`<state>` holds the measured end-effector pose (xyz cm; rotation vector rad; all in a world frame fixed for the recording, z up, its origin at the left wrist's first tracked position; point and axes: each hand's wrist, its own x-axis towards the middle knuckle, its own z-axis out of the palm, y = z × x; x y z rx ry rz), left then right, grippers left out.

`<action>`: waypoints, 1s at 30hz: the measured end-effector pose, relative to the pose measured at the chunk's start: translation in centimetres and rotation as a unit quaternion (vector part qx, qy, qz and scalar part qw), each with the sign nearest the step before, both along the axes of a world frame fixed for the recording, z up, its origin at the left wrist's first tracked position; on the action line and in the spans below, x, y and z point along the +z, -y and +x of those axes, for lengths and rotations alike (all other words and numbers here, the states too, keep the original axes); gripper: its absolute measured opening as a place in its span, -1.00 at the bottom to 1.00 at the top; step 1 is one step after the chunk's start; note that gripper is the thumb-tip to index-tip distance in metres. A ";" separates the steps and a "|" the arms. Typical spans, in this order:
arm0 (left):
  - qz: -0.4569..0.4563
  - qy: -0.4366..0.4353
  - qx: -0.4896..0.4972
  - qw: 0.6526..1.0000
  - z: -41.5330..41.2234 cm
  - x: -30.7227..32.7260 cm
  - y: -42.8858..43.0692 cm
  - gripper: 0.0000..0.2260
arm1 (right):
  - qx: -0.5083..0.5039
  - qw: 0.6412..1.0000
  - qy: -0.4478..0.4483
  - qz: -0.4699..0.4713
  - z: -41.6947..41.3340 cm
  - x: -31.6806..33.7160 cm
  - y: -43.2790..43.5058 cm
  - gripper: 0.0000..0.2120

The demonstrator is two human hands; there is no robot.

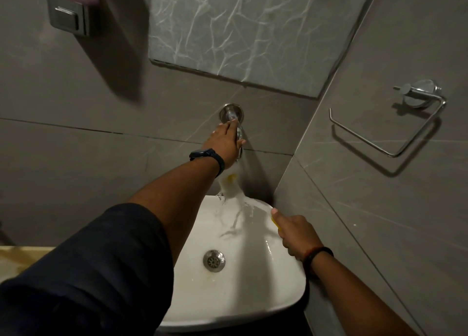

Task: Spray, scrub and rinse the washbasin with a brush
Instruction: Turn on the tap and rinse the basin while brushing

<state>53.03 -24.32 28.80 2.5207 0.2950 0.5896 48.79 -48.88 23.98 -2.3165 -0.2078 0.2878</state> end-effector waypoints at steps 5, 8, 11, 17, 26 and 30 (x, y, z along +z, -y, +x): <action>0.015 0.007 0.003 1.000 0.1 -0.2 0.1 -0.47 | 0.010 0.992 0.096 -0.078 -0.4 -0.1 0.1 -0.42; 0.032 0.002 0.010 0.999 0.2 -0.4 0.0 -0.46 | 0.006 0.987 0.124 -0.101 -0.6 -0.3 -0.1 -0.44; 0.035 0.004 0.011 0.999 0.2 -0.6 0.0 -0.46 | -0.004 0.987 0.131 -0.097 -0.7 -0.3 -0.2 -0.43; 0.023 -0.006 0.011 1.000 0.4 -0.7 0.1 -0.46 | -0.008 0.989 0.126 -0.081 -0.5 -0.3 -0.1 -0.44; -0.036 -0.008 0.007 0.999 0.1 -0.6 0.4 -0.45 | -0.043 0.997 -0.037 0.060 0.6 -0.6 -0.2 -0.47; -0.137 -0.007 -0.024 0.990 -0.6 -0.9 0.2 -0.36 | -0.041 0.995 -0.057 0.075 1.0 -1.3 0.4 -0.47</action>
